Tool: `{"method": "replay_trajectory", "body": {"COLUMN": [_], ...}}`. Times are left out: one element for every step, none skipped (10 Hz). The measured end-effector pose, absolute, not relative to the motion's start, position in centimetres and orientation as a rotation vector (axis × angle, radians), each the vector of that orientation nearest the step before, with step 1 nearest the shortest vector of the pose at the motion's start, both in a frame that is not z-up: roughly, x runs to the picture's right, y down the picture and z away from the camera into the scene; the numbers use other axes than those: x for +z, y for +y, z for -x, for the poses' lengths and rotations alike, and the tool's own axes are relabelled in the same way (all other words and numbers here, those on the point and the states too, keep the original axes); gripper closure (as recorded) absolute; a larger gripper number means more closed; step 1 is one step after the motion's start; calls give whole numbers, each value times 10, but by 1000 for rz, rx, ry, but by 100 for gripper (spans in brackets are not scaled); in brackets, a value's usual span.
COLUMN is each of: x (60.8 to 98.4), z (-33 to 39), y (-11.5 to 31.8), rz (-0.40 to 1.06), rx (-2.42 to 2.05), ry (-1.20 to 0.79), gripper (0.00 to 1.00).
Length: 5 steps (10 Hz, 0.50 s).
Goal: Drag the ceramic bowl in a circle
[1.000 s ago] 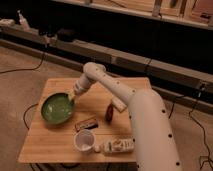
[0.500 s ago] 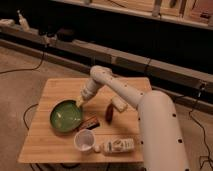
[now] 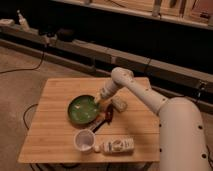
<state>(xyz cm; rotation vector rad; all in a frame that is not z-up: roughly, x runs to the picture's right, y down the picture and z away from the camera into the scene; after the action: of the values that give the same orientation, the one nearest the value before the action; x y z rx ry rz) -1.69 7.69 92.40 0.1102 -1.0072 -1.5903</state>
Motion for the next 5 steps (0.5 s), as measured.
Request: {"method": "replay_trajectory", "body": {"x": [931, 938, 947, 955, 963], "z": [9, 3, 1, 3, 11], "y": [65, 51, 39, 29, 20], "rz": [-116, -119, -119, -116, -117], "rx": [-1561, -1538, -1524, -1518, -1517], "ry": [-968, -934, -909, -895, -891], "gripper": [100, 100, 100, 100, 100]}}
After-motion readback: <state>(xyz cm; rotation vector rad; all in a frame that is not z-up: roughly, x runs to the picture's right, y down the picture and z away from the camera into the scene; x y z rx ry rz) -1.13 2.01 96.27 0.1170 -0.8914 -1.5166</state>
